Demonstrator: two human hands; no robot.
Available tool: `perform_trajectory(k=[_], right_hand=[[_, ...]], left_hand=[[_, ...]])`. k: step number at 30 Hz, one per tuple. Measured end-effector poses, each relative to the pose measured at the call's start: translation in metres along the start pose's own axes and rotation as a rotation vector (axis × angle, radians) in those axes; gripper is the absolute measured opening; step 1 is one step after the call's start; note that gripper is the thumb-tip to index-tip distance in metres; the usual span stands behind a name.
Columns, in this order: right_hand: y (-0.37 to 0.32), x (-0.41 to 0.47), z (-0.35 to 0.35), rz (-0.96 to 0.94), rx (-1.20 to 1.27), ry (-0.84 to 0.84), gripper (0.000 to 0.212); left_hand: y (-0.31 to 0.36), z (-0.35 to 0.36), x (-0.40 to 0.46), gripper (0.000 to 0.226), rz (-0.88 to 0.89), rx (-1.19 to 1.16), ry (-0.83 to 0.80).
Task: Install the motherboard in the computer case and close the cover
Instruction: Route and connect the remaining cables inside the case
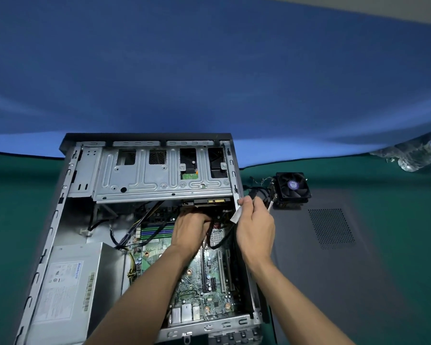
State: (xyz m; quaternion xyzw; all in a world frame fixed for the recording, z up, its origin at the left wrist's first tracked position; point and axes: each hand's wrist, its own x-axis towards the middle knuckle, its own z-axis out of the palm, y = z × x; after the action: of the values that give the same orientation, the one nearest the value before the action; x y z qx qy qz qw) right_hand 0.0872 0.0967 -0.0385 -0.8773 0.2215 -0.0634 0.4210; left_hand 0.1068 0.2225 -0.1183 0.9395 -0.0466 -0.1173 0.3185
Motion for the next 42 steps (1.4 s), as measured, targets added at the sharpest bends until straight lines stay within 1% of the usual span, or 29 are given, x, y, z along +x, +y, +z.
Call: perform_trajectory(k=[3,5,8,11,13,14,15,18,20,22,25,27,30,33,34,35,36,38,39,42], right_hand=[[-0.001,0.002,0.001,0.000,-0.022,0.003,0.034],[-0.002,0.002,0.002,-0.007,-0.038,0.000,0.033],[-0.003,-0.002,0.000,-0.052,-0.089,0.007,0.029],[-0.007,-0.007,0.000,-0.098,-0.141,0.004,0.018],[-0.009,-0.010,0.000,-0.146,-0.184,0.000,0.017],[-0.010,-0.011,0.000,-0.172,-0.205,-0.005,0.017],[-0.011,-0.011,0.000,-0.192,-0.224,-0.015,0.017],[-0.011,-0.012,-0.001,-0.223,-0.258,-0.042,0.017],[-0.011,-0.012,-0.003,-0.251,-0.297,-0.066,0.018],[-0.011,-0.013,-0.004,-0.280,-0.337,-0.089,0.019],[-0.012,-0.013,-0.005,-0.306,-0.371,-0.107,0.020],[-0.011,-0.013,-0.005,-0.322,-0.420,-0.132,0.020],[-0.011,-0.012,-0.005,-0.301,-0.433,-0.162,0.009],[-0.013,-0.012,-0.002,-0.255,-0.393,-0.159,0.016],[-0.012,-0.012,-0.002,-0.252,-0.382,-0.152,0.014],[-0.012,-0.012,-0.002,-0.246,-0.376,-0.148,0.011],[-0.012,-0.012,-0.002,-0.240,-0.376,-0.144,0.015],[-0.013,-0.012,-0.002,-0.244,-0.394,-0.141,0.029],[-0.013,-0.012,-0.002,-0.247,-0.397,-0.135,0.033],[-0.015,-0.012,0.000,-0.231,-0.380,-0.120,0.035]], left_hand=[[0.004,-0.003,-0.001,0.020,-0.011,0.015,-0.053],[0.002,-0.008,0.002,0.025,-0.033,0.002,-0.058],[0.001,-0.019,0.001,0.024,-0.107,-0.089,-0.067],[0.006,-0.032,-0.003,0.020,-0.135,-0.151,-0.100],[0.012,-0.041,-0.007,0.019,-0.147,-0.215,-0.132],[0.016,-0.046,-0.009,0.019,-0.162,-0.279,-0.142],[0.021,-0.050,-0.011,0.020,-0.189,-0.394,-0.144],[0.037,-0.062,-0.014,0.021,-0.297,-0.843,-0.141],[0.045,-0.067,-0.015,0.016,-0.321,-0.976,-0.171],[0.050,-0.067,-0.016,0.019,-0.313,-1.015,-0.189],[0.051,-0.060,-0.016,0.020,-0.269,-0.970,-0.147],[0.050,-0.055,-0.018,0.020,-0.285,-0.994,-0.121],[0.048,-0.045,-0.021,0.016,-0.384,-1.202,-0.086],[0.049,-0.036,-0.022,0.012,-0.475,-1.350,0.018],[0.049,-0.035,-0.021,0.011,-0.489,-1.364,0.045],[0.049,-0.033,-0.021,0.010,-0.494,-1.359,0.065],[0.048,-0.032,-0.020,0.010,-0.496,-1.343,0.081],[0.047,-0.031,-0.019,0.011,-0.497,-1.304,0.107],[0.047,-0.031,-0.019,0.010,-0.499,-1.288,0.120],[0.046,-0.030,-0.017,0.010,-0.501,-1.242,0.157]])
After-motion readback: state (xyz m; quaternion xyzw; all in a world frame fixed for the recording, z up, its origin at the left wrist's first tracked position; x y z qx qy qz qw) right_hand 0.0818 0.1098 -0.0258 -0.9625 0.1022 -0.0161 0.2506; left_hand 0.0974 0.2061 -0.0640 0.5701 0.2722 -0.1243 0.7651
